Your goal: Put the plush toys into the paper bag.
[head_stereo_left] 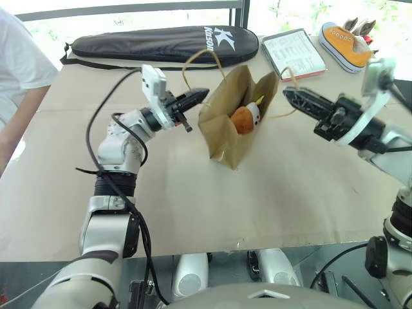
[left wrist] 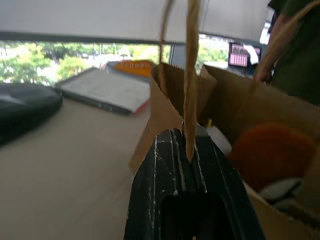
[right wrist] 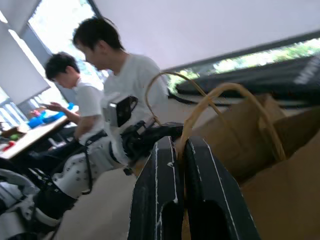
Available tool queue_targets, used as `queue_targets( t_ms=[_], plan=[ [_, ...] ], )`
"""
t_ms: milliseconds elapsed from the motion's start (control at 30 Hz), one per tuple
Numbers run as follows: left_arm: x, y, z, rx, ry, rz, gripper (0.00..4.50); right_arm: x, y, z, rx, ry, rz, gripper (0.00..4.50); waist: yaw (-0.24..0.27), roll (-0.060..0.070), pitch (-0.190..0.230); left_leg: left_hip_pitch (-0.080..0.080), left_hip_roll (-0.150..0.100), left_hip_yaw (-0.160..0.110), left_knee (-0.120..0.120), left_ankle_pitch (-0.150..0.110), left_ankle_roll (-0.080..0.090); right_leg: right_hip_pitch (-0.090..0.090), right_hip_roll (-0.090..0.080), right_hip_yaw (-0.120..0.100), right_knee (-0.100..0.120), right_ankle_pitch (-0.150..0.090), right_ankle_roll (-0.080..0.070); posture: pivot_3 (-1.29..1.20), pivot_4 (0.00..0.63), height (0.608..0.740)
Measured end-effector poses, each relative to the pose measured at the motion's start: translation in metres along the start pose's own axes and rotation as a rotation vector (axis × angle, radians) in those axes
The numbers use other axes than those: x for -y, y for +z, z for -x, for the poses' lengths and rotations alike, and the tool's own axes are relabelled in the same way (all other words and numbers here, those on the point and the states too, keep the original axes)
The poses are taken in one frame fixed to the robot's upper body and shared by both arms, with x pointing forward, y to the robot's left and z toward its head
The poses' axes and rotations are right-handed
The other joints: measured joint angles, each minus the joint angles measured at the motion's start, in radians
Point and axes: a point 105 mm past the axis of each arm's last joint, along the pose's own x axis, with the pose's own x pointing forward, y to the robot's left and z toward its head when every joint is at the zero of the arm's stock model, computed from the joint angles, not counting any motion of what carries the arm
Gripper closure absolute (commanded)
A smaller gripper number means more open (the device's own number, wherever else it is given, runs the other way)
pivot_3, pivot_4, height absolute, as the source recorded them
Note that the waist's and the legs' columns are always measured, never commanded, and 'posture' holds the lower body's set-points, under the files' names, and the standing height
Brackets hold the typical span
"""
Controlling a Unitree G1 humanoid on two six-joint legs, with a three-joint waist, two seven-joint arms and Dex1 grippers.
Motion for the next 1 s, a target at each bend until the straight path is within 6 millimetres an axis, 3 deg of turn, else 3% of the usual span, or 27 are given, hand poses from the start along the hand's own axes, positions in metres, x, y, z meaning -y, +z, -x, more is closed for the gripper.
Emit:
queue_targets(
  t_ms=[300,433,567,633,700,800,900,933,1000],
  plan=[
    [-0.020,0.033,-0.008,0.036,0.008,-0.064,4.50,-0.011,0.034,-0.005,0.129,0.006,0.050,4.48,0.000,0.000,0.000,0.000,0.001,0.000,-0.002,0.000,0.000,-0.001,0.000,-0.001,0.000,0.000,0.000,0.00,0.150,0.740],
    [-0.019,0.050,-0.015,0.044,-0.022,-0.135,4.50,-0.015,0.019,-0.011,0.039,0.014,0.097,4.48,0.002,0.000,0.000,0.000,0.001,0.000,-0.002,0.000,0.000,0.000,0.000,-0.001,-0.001,0.000,0.000,0.00,0.150,0.740],
    [-0.015,0.068,-0.024,0.082,-0.052,-0.163,4.50,-0.025,0.041,-0.015,0.107,0.038,0.135,4.48,0.001,0.000,0.000,-0.002,0.001,-0.001,-0.001,0.000,0.000,-0.002,0.000,-0.001,0.000,0.000,0.000,0.00,0.150,0.740],
    [-0.020,0.059,-0.016,0.034,-0.032,-0.178,4.50,-0.008,0.026,-0.009,0.045,-0.039,0.154,4.48,0.001,-0.003,-0.002,0.002,0.001,0.000,-0.002,0.000,0.000,0.001,0.000,-0.001,-0.001,0.000,0.000,0.00,0.150,0.740],
    [-0.025,0.037,-0.005,-0.009,-0.006,-0.140,4.50,0.009,-0.001,-0.006,-0.025,-0.086,0.080,4.48,-0.001,0.000,0.000,0.000,0.001,0.001,-0.002,0.000,0.000,-0.001,0.000,0.000,0.000,0.000,0.000,0.00,0.150,0.740],
    [-0.017,0.028,-0.012,-0.004,-0.044,-0.100,4.50,0.003,0.000,-0.015,-0.014,-0.044,0.080,4.48,0.000,0.001,0.001,-0.004,0.001,-0.001,0.001,0.000,0.000,-0.004,0.001,-0.001,0.001,0.000,0.000,0.00,0.150,0.740],
    [-0.015,0.044,-0.019,0.029,-0.069,-0.151,4.50,-0.007,0.017,-0.021,0.018,0.003,0.174,3.67,0.002,0.000,0.001,-0.004,0.001,-0.002,0.001,0.000,0.000,-0.003,0.001,-0.002,0.000,0.000,0.000,0.00,0.150,0.740],
    [-0.014,0.047,-0.019,0.035,-0.080,-0.161,4.50,-0.007,0.014,-0.020,-0.006,0.008,0.193,3.11,0.004,0.000,0.001,-0.004,0.001,-0.002,0.001,0.000,0.000,-0.003,0.001,-0.002,0.000,0.000,0.000,0.00,0.150,0.740],
    [-0.012,0.047,-0.018,0.034,-0.102,-0.157,4.50,-0.005,0.005,-0.017,-0.058,0.008,0.220,2.39,0.006,0.000,0.001,-0.004,0.000,-0.001,0.001,0.000,0.000,-0.003,0.000,-0.002,0.000,0.000,0.000,0.00,0.150,0.740]
  ],
)
